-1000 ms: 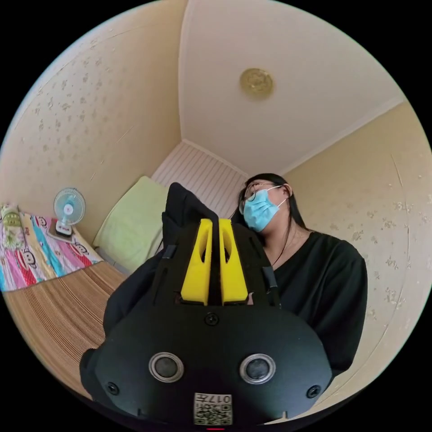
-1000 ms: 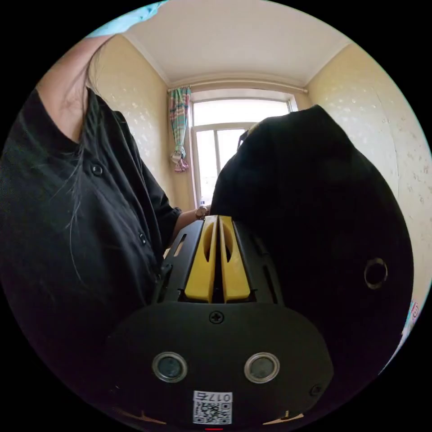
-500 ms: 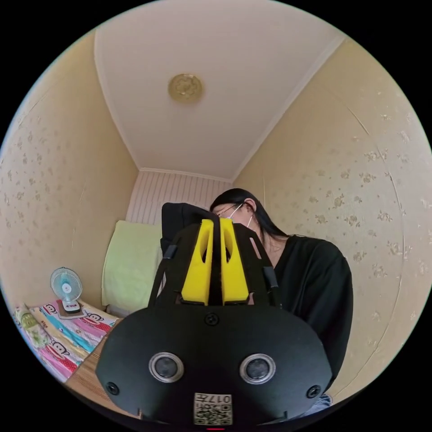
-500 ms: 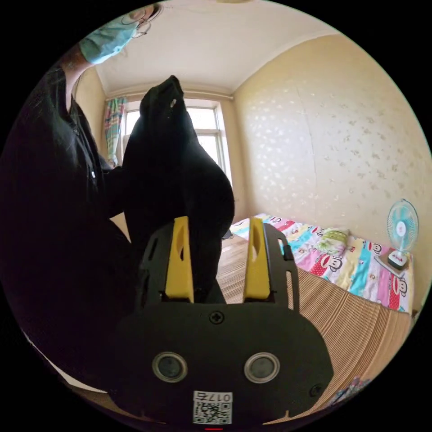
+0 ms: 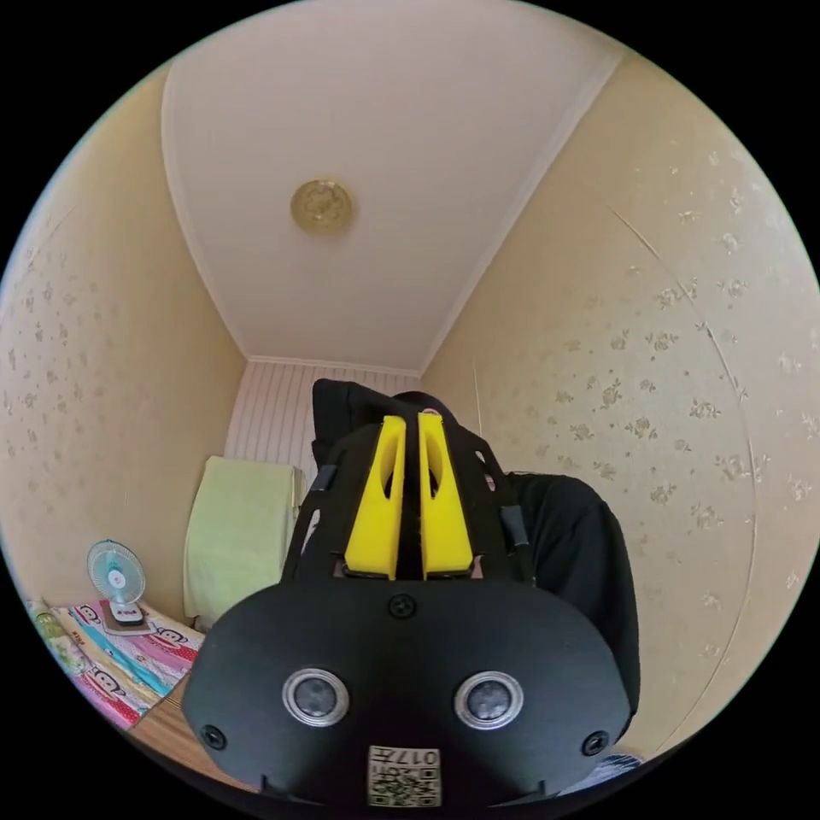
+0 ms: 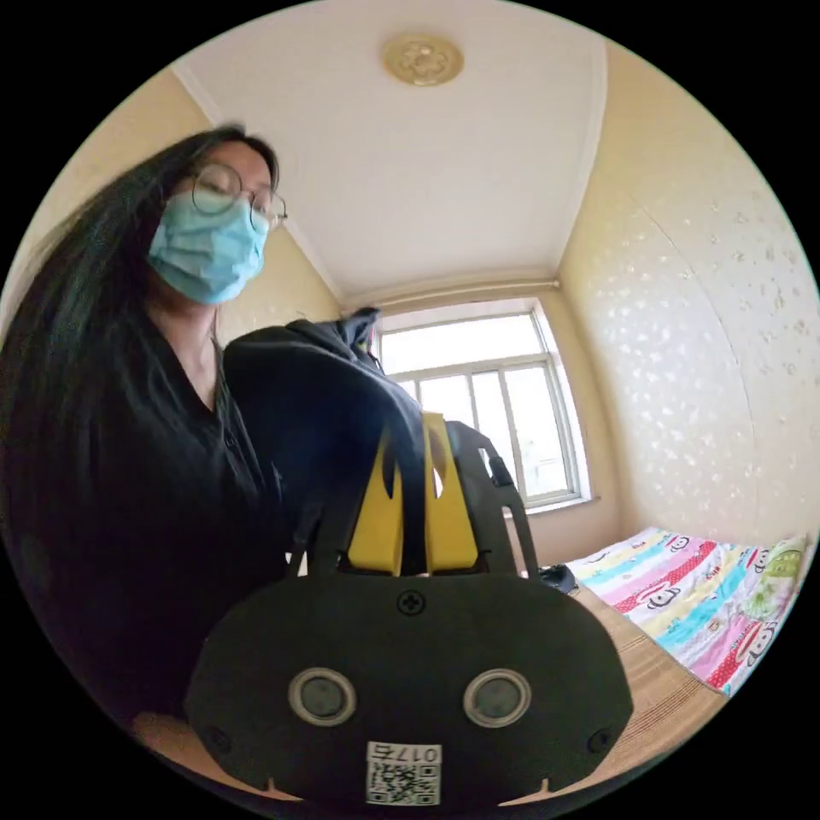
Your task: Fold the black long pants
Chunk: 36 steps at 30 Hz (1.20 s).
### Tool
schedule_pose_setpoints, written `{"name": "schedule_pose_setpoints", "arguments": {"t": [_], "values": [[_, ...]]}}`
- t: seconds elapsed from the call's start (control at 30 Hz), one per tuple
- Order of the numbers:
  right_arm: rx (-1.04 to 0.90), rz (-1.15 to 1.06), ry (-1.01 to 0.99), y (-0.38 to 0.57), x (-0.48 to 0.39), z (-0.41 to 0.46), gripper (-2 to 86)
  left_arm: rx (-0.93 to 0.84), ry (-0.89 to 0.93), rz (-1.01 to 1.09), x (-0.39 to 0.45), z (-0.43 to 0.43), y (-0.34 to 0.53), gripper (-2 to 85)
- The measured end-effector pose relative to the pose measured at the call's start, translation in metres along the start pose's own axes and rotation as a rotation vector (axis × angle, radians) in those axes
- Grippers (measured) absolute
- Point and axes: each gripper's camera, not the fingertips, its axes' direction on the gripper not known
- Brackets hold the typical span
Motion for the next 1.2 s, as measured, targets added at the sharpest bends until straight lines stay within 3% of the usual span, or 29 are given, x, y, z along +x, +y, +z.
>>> {"name": "schedule_pose_setpoints", "arguments": {"t": [0.1,0.2,0.27,0.33,0.47,0.6,0.7,0.77,0.83,0.93,1.07,1.2], "values": [[-0.007,-0.034,0.23,-0.078,-0.005,-0.001,5.3,-0.037,-0.229,-0.016,-0.003,-0.021,-0.026,0.6],[-0.052,0.03,0.471,-0.147,0.041,0.008,5.2,-0.043,-0.581,-0.152,-0.067,-0.051,-0.057,0.9],[-0.136,0.024,0.721,-0.195,0.123,0.032,5.1,-0.139,-1.002,-0.269,-0.167,-0.08,-0.083,1.5],[-0.25,0.033,0.9,-0.222,0.213,0.06,5.5,-0.197,-1.261,-0.376,-0.261,-0.106,-0.083,2.4],[-0.59,0.387,1.225,-0.213,0.402,0.047,7.3,-0.39,-1.622,-0.646,-0.391,-0.176,-0.027,4.1],[-0.708,0.593,1.252,-0.135,0.444,-0.032,7.4,-0.612,-1.582,-0.806,-0.429,-0.221,0.086,4.7],[-0.833,0.815,1.23,-0.025,0.445,-0.106,7.3,-0.848,-1.529,-1.014,-0.435,-0.256,0.224,4.3],[-1.022,1.11,1.158,0.082,0.432,-0.164,7.3,-1.027,-1.425,-1.227,-0.425,-0.277,0.337,3.6],[-1.114,1.332,1.082,0.153,0.404,-0.202,7.3,-1.157,-1.345,-1.307,-0.412,-0.28,0.4,2.9],[-1.099,1.548,0.987,0.212,0.35,-0.239,7.1,-1.28,-1.273,-1.398,-0.391,-0.285,0.467,2.7],[-1.185,1.548,0.939,0.219,0.314,-0.24,6.7,-1.244,-1.229,-1.557,-0.379,-0.313,0.505,4.1],[-1.32,1.435,0.969,0.195,0.317,-0.235,6.5,-1.298,-1.246,-1.533,-0.394,-0.335,0.504,4.3]]}}
